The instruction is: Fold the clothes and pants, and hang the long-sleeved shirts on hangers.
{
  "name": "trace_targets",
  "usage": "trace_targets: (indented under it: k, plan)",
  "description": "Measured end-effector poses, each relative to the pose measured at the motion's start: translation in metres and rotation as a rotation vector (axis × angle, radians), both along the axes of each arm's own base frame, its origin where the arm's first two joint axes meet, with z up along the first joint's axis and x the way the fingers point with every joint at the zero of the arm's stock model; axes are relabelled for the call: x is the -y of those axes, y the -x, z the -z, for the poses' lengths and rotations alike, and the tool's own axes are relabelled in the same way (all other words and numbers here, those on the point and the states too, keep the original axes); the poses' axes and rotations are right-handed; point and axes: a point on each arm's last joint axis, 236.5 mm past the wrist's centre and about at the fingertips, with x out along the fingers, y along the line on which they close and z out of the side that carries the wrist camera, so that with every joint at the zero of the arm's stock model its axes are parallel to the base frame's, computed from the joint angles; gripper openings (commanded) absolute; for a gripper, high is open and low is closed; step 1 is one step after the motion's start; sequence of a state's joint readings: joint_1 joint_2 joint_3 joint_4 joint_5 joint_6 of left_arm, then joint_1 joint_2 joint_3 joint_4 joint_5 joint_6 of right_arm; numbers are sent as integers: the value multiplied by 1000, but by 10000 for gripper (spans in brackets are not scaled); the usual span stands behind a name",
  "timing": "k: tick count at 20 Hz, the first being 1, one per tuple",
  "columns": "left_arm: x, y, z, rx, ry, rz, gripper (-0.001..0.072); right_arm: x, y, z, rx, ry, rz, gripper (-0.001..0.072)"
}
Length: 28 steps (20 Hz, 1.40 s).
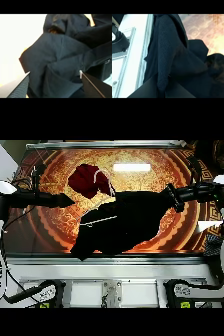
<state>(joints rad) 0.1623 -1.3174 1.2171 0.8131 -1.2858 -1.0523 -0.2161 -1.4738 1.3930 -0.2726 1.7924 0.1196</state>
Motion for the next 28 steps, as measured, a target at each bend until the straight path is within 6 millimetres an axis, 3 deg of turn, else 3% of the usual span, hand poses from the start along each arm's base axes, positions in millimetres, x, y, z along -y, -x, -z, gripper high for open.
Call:
trace_targets:
  k: [5, 14, 16, 18, 19, 20, 21, 25, 28]
  plan:
    - [16, 16, 53, -137, 8, -100, 706, -2, -7, -13, 56, 8, 58, 11]
    - [49, 38, 102, -255, -73, -89, 704, -1, -11, -16, 73, 15, 82, 11]
    - [55, 46, 110, -292, -81, -64, 607, -1, -12, -16, 74, 14, 86, 11]
    - [60, 52, 114, -321, -76, -51, 579, 0, -12, -16, 74, 13, 91, 11]
    - [62, 53, 115, -331, -71, -52, 295, 2, -13, -16, 73, 13, 95, 11]
    - [63, 55, 115, -340, -68, -48, 78, 3, -14, -17, 71, 11, 104, 11]
    - [63, 56, 116, -347, -67, -46, 23, 5, -17, -18, 66, 6, 117, 11]
    - [58, 52, 113, -342, -62, -60, 17, 9, -11, -17, 40, 8, 102, 11]
    - [50, 36, 98, -305, -53, -79, 17, 10, -7, -16, 22, 13, 90, 10]
